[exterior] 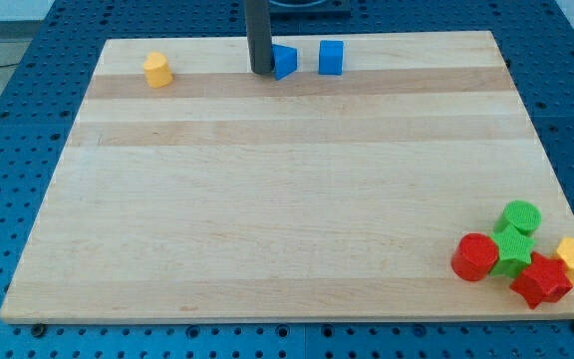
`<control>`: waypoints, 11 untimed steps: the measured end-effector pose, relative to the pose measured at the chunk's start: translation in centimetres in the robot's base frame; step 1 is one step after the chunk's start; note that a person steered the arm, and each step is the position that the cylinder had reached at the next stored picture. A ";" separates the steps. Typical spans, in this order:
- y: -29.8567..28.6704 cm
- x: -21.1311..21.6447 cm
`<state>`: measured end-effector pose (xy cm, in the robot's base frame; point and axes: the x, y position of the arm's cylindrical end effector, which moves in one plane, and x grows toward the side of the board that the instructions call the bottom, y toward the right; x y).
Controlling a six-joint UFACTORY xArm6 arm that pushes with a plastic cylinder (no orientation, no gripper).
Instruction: Move your arm towards the bottom right of the yellow heart
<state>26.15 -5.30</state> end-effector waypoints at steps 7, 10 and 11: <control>-15.5 4.8; -5.0 4.7; 0.3 4.2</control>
